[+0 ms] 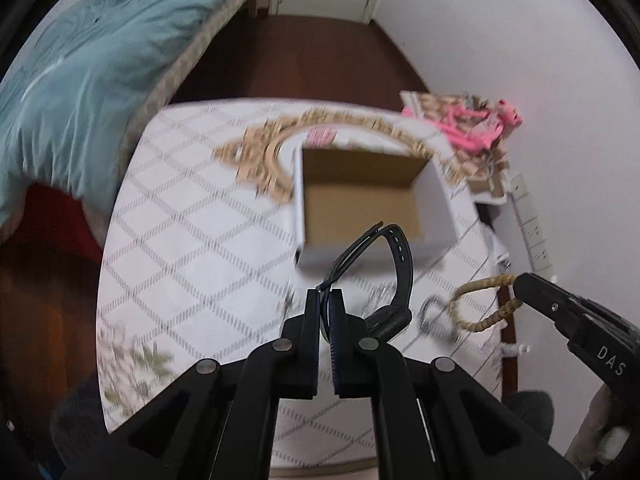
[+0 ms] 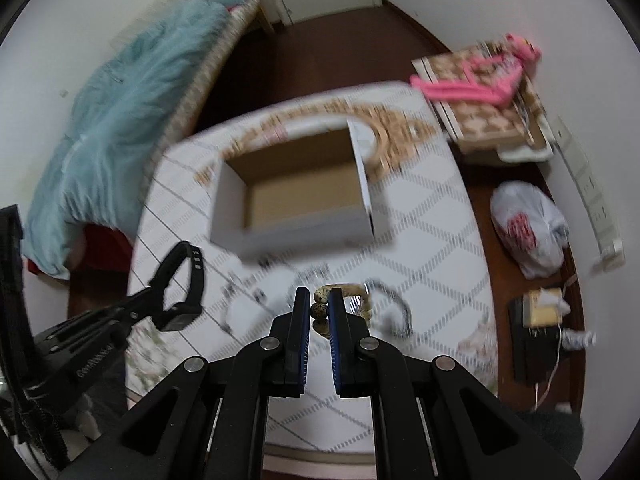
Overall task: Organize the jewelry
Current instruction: 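Carry the watch band with the left tool while the right tool carries the bead bracelet into the box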
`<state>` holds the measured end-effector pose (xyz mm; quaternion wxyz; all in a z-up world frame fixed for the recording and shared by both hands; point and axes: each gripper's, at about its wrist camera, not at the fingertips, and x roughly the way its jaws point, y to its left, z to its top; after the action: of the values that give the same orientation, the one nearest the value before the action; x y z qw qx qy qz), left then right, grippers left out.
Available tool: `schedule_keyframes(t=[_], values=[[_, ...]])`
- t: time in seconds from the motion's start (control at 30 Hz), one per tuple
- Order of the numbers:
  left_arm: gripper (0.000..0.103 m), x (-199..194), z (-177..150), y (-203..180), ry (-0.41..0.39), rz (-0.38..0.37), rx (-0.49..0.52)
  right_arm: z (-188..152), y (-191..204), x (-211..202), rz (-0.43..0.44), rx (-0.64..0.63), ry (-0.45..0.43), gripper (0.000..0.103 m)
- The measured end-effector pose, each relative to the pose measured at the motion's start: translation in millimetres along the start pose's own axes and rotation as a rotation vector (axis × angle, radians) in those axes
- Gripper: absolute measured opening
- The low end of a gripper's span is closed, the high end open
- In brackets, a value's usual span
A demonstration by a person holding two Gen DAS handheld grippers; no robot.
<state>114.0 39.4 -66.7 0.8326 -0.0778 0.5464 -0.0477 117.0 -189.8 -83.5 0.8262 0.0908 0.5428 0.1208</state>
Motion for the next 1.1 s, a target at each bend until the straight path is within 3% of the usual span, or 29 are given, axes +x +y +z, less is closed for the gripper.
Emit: schedule_keyframes(t=[0.23, 0.5, 0.6, 0.7, 0.77, 0.83, 0.87, 0.97, 1.03, 1.1], values=[[0.002, 40, 55, -7, 0.021, -0.016, 0.018, 72, 16, 14, -0.005, -0.068, -0.043, 0.009], [0.003, 97, 89, 3, 0.123, -0.038, -0.002, 116, 11, 75, -0.011, -0.061, 0.045, 0.009], [0.010, 111, 98, 4, 0.162, -0.044, -0.003, 122, 7, 90, 0.014, -0.049, 0.080, 0.009], [0.010, 115, 104, 2, 0.170, -0.024, 0.004, 126, 4, 107, 0.070, -0.034, 0.144, 0.010], [0.024, 113, 106, 1, 0.154, 0.003, 0.016, 127, 0, 118, 0.092, -0.022, 0.186, 0.010], [0.073, 109, 108, 3, 0.137, 0.022, 0.013, 125, -3, 121, 0.093, -0.014, 0.203, 0.012], [0.079, 104, 108, 4, 0.119, 0.023, 0.010, 124, -3, 120, 0.088, -0.014, 0.201, 0.021], [0.083, 97, 106, 9, 0.097, 0.066, 0.006, 121, -8, 113, 0.062, -0.013, 0.186, 0.054], [0.099, 94, 102, 12, 0.083, 0.099, 0.004, 119, -8, 108, 0.013, -0.034, 0.165, 0.061], [0.103, 91, 94, 17, 0.061, 0.123, -0.004, 115, -8, 104, -0.058, -0.058, 0.152, 0.078]])
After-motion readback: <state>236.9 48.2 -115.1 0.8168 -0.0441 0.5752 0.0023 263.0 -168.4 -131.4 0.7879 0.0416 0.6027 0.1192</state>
